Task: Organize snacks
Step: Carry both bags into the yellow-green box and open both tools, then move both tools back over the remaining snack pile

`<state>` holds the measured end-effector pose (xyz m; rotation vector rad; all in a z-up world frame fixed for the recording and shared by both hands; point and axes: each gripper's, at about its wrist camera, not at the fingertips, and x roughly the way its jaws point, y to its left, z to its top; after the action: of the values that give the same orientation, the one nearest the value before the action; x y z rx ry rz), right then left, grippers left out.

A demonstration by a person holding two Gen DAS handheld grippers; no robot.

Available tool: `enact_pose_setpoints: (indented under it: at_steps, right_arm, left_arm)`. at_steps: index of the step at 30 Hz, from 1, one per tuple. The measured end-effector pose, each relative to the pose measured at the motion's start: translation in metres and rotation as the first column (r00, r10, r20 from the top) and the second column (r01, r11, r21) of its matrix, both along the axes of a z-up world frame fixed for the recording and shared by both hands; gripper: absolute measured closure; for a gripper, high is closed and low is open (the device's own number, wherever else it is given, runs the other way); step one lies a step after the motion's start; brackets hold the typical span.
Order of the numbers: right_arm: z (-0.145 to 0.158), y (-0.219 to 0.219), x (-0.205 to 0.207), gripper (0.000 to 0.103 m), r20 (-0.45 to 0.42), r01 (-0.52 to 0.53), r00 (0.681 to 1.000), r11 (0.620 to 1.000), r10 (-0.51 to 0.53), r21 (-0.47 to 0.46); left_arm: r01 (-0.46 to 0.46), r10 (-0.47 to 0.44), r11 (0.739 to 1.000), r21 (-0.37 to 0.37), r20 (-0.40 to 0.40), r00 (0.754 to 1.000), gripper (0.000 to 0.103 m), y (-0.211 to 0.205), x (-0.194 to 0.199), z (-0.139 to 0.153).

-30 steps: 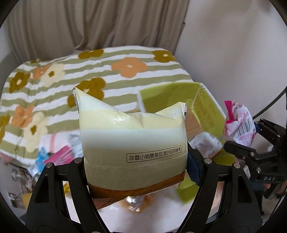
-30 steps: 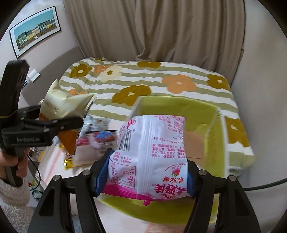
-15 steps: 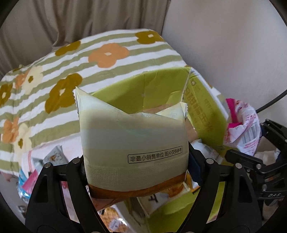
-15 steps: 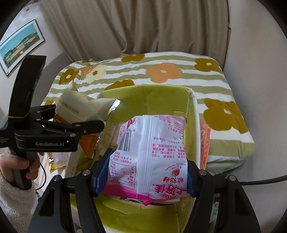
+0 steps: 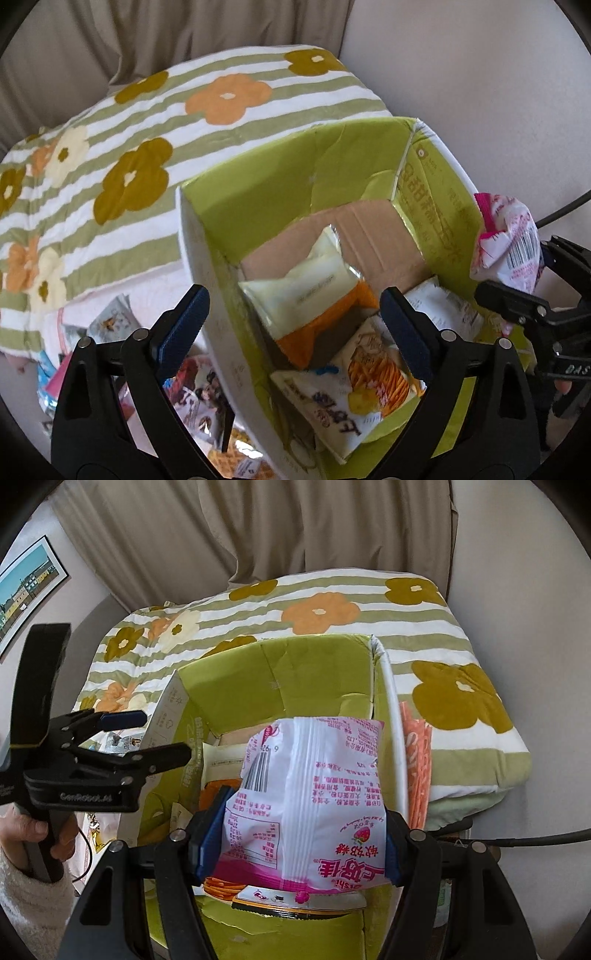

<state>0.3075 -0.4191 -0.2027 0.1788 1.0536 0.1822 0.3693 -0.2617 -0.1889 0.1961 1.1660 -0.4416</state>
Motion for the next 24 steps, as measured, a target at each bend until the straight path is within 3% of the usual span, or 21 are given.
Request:
enact_pose_setpoints:
  at_steps: [16, 17, 18, 20, 24]
  right_arm:
    - [-0.018, 0.017, 0.029, 0.036, -0.039, -0.011, 0.999, 1.000, 0.011, -0.017]
    - [-0.017, 0.018, 0.029, 0.030, -0.030, -0.012, 0.999, 1.000, 0.011, -0.021]
    - [-0.016, 0.018, 0.029, 0.016, -0.022, -0.013, 1.000, 1.000, 0.013, -0.021]
    - [-0.012, 0.017, 0.026, 0.002, 0.013, -0.011, 1.000, 1.000, 0.011, -0.008]
    - [-0.006, 0.018, 0.017, 0.001, 0.035, -0.018, 0.999, 1.000, 0.019, -0.020]
  left_arm:
    - [-0.025, 0.025, 1.000, -0.001, -0.011, 1.000, 0.010, 0.019, -0.015, 0.002]
    - [-0.026, 0.026, 1.000, -0.001, -0.010, 1.000, 0.010, 0.020, -0.016, 0.003]
    - [-0.027, 0.027, 1.000, -0.002, -0.010, 1.000, 0.010, 0.020, -0.017, 0.003]
    - [-0.031, 0.031, 1.000, -0.006, -0.009, 0.999, 0.010, 0.021, -0.021, 0.004]
    - [-0.045, 0.045, 0.999, -0.015, -0.004, 0.999, 0.010, 0.024, -0.029, 0.008]
